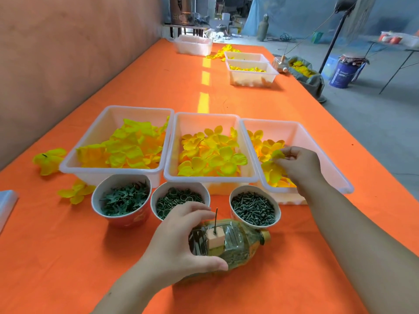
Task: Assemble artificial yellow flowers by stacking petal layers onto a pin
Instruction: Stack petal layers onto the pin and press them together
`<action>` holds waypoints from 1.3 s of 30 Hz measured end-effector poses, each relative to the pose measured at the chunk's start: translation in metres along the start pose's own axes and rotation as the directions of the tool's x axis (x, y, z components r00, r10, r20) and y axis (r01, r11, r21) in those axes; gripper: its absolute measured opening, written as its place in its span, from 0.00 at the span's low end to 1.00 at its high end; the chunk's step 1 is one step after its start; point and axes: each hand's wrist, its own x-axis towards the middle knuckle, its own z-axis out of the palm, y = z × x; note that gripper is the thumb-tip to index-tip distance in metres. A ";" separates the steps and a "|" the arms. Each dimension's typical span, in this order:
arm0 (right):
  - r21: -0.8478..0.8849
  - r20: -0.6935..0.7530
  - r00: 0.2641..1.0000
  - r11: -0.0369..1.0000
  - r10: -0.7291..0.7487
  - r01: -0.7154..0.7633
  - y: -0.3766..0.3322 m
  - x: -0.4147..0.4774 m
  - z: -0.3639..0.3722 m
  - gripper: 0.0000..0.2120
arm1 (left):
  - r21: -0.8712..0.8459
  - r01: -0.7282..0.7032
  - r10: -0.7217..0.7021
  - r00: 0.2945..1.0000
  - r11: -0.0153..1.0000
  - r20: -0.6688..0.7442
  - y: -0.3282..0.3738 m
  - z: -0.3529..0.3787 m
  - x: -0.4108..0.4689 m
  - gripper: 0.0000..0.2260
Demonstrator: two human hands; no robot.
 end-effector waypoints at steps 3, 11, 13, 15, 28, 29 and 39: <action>0.007 -0.007 1.000 1.000 -0.003 0.003 0.002 -0.003 0.003 0.04 | 0.135 -0.120 0.132 0.987 0.984 -0.088 -0.004 0.014 0.004 0.18; -0.051 0.031 0.999 0.998 -0.019 0.021 0.004 -0.009 0.008 0.02 | 0.173 -0.163 0.172 0.984 0.971 -0.039 -0.010 0.015 0.010 0.15; -0.062 0.046 0.999 0.998 -0.022 0.025 0.003 -0.012 0.007 0.03 | 0.182 -0.166 0.172 0.985 0.969 -0.017 -0.010 0.013 0.011 0.14; -0.037 0.051 0.999 0.999 -0.019 0.021 0.000 -0.017 0.005 0.05 | 0.178 -0.160 0.167 0.986 0.971 -0.027 -0.009 0.011 0.012 0.14; 0.238 0.241 0.970 0.971 -0.027 -0.032 -0.043 -0.089 0.013 0.03 | -0.161 -0.012 -0.021 0.980 0.987 -0.199 0.004 0.006 0.005 0.18; 0.249 0.266 0.964 0.967 -0.026 -0.043 -0.044 -0.094 0.015 0.03 | -0.166 -0.013 -0.022 0.978 0.986 -0.209 0.006 0.005 0.004 0.18; 0.241 0.396 0.890 0.961 -0.224 0.135 -0.059 -0.137 0.035 0.10 | -0.590 0.073 -0.277 0.924 0.804 -0.263 0.041 -0.015 0.022 0.16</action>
